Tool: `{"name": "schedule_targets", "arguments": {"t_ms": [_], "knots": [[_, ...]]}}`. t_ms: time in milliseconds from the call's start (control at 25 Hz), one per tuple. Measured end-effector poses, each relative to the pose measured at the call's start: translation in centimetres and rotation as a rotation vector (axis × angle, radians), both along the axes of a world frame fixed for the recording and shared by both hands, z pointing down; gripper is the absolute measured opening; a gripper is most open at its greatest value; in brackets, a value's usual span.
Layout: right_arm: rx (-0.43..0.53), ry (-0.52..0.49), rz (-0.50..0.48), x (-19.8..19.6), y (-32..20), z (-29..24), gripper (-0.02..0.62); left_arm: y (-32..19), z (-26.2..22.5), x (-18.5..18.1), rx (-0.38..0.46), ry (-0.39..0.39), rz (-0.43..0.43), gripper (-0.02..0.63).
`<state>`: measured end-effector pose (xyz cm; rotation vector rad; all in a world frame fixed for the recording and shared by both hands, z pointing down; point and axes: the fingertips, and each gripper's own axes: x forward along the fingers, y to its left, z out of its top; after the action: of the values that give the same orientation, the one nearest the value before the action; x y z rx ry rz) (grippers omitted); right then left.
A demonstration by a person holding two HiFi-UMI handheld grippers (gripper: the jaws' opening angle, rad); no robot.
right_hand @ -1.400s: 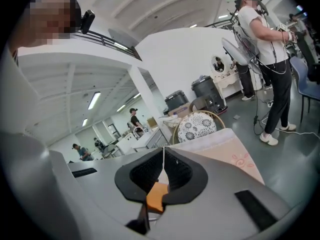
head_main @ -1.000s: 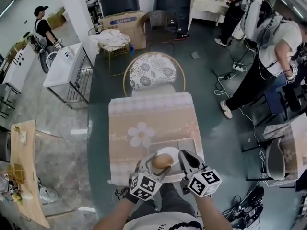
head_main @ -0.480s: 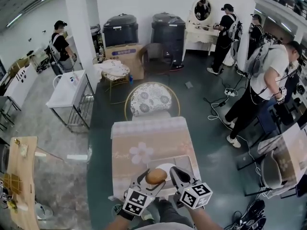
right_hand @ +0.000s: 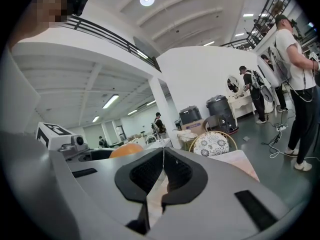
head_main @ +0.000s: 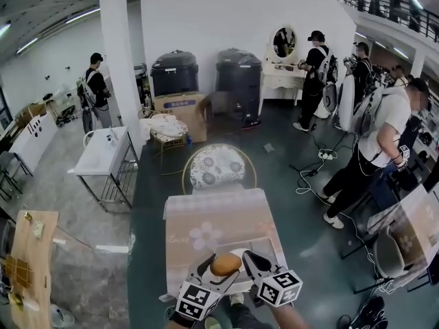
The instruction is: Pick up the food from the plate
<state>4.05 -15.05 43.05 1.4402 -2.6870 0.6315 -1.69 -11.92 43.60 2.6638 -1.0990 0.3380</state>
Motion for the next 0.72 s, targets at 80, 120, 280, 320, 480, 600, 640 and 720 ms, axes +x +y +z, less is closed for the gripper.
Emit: {"name": "schedule_targets", "arguments": {"t_ms": [80, 120, 280, 320, 480, 600, 640, 720], "knots": [[0.004, 0.007, 0.000, -0.2, 0.5, -0.1, 0.017, 0.4, -0.2, 0.0, -0.001, 0.005, 0.002, 0.330], [0.005, 0.012, -0.001, -0.3, 0.7, -0.1, 0.017, 0.6, -0.3, 0.0, 0.001, 0.007, 0.002, 0.330], [0.013, 0.043, -0.003, -0.2, 1.4, -0.1, 0.015, 1.3, -0.9, 0.3, 0.014, 0.014, 0.012, 0.330], [0.017, 0.047, -0.002, -0.2, 1.4, -0.2, 0.015, 1.4, -1.0, 0.3, 0.016, 0.014, 0.014, 0.330], [0.031, 0.054, -0.002, -0.7, 1.6, -0.7, 0.015, 1.5, -1.2, -0.3, 0.028, 0.007, 0.010, 0.330], [0.042, 0.060, -0.003, -0.9, 1.6, -1.2, 0.015, 1.4, -1.4, -0.5, 0.038, 0.004, 0.009, 0.330], [0.044, 0.061, -0.002, -0.8, 1.6, -1.2, 0.015, 1.4, -1.4, -0.5, 0.038, 0.004, 0.008, 0.330], [0.043, 0.062, 0.002, -0.6, 1.7, -1.2, 0.015, 1.4, -1.4, -0.3, 0.035, 0.005, 0.009, 0.330]]}}
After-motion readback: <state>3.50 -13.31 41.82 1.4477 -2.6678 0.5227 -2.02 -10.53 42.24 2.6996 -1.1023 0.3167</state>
